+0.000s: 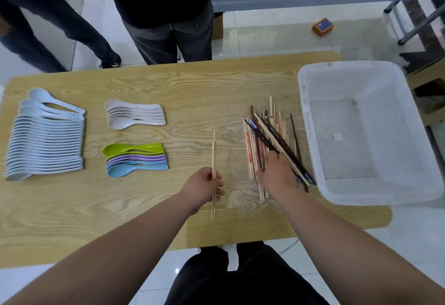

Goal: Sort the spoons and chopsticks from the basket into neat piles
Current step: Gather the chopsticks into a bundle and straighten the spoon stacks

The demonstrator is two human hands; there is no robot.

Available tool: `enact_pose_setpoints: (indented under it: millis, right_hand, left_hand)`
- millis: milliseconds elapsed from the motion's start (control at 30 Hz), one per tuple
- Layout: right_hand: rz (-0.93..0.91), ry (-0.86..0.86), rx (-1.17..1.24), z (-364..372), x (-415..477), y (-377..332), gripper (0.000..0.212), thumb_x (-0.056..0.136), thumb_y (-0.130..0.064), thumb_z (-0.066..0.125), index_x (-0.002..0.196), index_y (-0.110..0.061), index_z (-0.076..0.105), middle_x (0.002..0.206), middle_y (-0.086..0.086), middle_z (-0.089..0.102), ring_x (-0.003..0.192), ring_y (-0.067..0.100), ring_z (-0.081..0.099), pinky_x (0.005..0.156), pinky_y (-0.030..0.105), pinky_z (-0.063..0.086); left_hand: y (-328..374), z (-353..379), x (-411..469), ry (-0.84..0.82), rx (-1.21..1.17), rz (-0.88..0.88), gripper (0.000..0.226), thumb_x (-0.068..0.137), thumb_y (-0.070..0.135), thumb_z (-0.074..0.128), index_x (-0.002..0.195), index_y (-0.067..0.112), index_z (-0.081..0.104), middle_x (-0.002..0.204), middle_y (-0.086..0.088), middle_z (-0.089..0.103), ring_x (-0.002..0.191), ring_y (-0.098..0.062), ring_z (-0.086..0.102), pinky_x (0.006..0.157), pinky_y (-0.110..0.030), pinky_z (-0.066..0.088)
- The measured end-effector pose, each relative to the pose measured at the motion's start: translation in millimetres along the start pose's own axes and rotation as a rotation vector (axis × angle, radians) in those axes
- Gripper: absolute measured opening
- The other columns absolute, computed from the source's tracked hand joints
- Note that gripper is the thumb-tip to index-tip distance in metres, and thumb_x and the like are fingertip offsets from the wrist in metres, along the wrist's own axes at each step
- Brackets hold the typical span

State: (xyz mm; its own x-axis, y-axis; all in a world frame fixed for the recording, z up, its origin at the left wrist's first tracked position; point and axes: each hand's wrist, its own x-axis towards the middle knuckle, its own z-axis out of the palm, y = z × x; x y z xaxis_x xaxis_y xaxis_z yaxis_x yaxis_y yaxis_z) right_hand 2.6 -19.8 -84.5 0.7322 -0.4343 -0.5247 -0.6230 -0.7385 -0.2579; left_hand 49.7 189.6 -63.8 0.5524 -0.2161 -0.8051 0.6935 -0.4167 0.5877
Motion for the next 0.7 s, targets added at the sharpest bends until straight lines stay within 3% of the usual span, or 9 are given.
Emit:
enact_pose_setpoints:
  millis: [100,167,267,467,600,700]
  right_hand:
    - [0.026,0.007,0.071,-3.9,3.7,9.1,0.037,0.094,-0.025,0.062,0.126,-0.013,0.048,0.122,0.014,0.053,0.098,0.031,0.061,0.077,0.035,0.050]
    - [0.032,0.017,0.125,-5.6,5.5,15.5,0.036,0.092,-0.025,0.063,0.124,-0.016,0.049,0.112,0.008,0.059,0.082,0.023,0.061,0.067,0.032,0.050]
    - [0.019,0.022,0.142,-5.2,8.2,24.0,0.037,0.095,-0.027,0.060,0.129,-0.019,0.049,0.105,0.003,0.060,0.070,0.015,0.057,0.051,0.026,0.037]
    - [0.035,0.030,0.167,-1.5,10.7,39.9,0.036,0.096,-0.028,0.057,0.130,-0.016,0.049,0.128,0.012,0.048,0.105,0.033,0.058,0.087,0.042,0.051]
    - [-0.029,0.008,0.118,-3.0,13.2,48.9,0.038,0.098,-0.028,0.054,0.133,-0.015,0.047,0.130,0.013,0.048,0.109,0.033,0.056,0.086,0.041,0.050]
    - [-0.059,0.004,0.118,-4.5,14.5,52.8,0.036,0.099,-0.027,0.053,0.132,-0.015,0.047,0.129,0.012,0.049,0.106,0.031,0.057,0.081,0.038,0.047]
  left_hand:
    - [2.9,15.2,18.9,0.095,0.022,-0.021,0.015,0.098,0.000,0.041,0.096,0.009,0.054,0.086,-0.011,0.059,0.066,-0.021,0.055,0.064,-0.033,0.051]
    - [6.6,26.2,35.3,0.172,0.131,0.004,0.010,0.098,0.012,0.043,0.097,0.010,0.053,0.089,-0.011,0.060,0.069,-0.023,0.053,0.064,-0.034,0.047]
    - [18.4,44.0,52.9,0.228,0.385,0.070,0.020,0.098,0.024,0.049,0.105,0.006,0.054,0.093,-0.011,0.061,0.079,-0.029,0.057,0.065,-0.032,0.043]
    - [42.3,87.1,76.7,0.237,0.537,0.112,0.036,0.086,0.033,0.073,0.103,0.010,0.051,0.097,-0.007,0.063,0.093,-0.029,0.063,0.071,-0.031,0.044]
    - [42.1,104.2,81.1,0.318,0.630,0.108,0.054,0.082,0.039,0.079,0.118,0.009,0.051,0.110,-0.008,0.062,0.101,-0.028,0.063,0.071,-0.032,0.044]
    - [46.3,108.6,81.3,0.348,0.645,0.073,0.052,0.085,0.035,0.077,0.120,0.006,0.052,0.112,-0.010,0.063,0.102,-0.029,0.063,0.071,-0.032,0.044]
